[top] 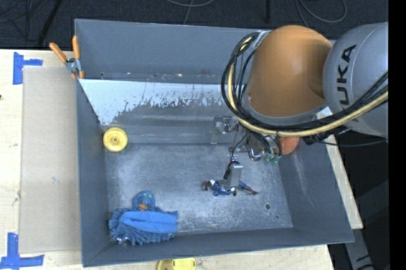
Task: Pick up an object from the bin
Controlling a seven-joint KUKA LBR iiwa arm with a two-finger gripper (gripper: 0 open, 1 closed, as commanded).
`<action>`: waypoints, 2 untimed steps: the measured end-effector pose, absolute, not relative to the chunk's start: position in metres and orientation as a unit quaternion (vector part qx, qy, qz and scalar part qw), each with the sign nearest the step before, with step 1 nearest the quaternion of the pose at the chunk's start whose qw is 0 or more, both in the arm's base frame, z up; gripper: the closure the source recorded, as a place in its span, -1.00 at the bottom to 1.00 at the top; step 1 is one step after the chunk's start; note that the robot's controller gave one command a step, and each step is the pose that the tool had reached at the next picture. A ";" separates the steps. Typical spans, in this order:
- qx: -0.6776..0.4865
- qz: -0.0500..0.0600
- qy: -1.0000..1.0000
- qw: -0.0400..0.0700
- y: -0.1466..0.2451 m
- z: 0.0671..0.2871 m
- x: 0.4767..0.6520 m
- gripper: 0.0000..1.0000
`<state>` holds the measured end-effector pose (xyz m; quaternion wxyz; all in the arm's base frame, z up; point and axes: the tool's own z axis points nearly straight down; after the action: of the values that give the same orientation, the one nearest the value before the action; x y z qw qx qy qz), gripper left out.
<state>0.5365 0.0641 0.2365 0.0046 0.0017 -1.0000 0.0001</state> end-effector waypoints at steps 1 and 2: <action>0.001 0.000 -1.000 0.001 0.064 0.241 0.538 -1.00; 0.019 0.000 -1.000 -0.001 0.040 0.228 0.511 -1.00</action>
Offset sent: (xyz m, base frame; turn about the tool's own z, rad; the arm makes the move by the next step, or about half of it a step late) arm -0.0486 -0.0483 -0.0199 -0.0604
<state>0.5112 0.0400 0.2281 -0.0005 0.0194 -0.9998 -0.0005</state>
